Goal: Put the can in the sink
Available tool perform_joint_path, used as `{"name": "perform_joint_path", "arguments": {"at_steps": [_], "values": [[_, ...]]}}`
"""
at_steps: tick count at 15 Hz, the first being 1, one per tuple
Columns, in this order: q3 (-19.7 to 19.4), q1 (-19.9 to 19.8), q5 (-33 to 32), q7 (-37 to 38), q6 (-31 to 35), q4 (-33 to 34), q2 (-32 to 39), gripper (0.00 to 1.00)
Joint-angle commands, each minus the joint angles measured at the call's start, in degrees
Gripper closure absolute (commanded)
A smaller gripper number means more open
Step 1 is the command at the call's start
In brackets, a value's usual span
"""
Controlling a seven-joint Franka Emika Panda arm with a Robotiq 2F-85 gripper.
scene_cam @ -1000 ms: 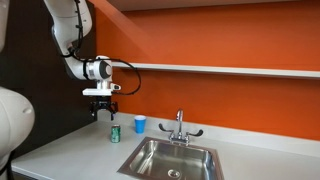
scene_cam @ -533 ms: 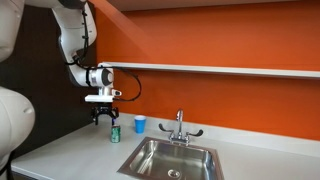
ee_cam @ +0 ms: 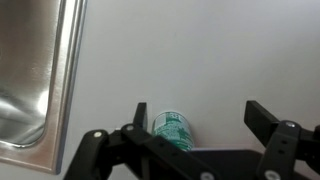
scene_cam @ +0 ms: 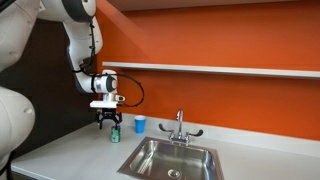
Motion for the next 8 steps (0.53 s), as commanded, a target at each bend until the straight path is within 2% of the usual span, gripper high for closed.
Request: {"name": "perform_joint_path", "arguments": {"at_steps": [1, 8], "values": [[-0.89, 0.83, -1.19, 0.33, 0.45, 3.55, 3.2, 0.0], [-1.96, 1.09, -1.52, 0.42, 0.31, 7.78, 6.97, 0.0]]}}
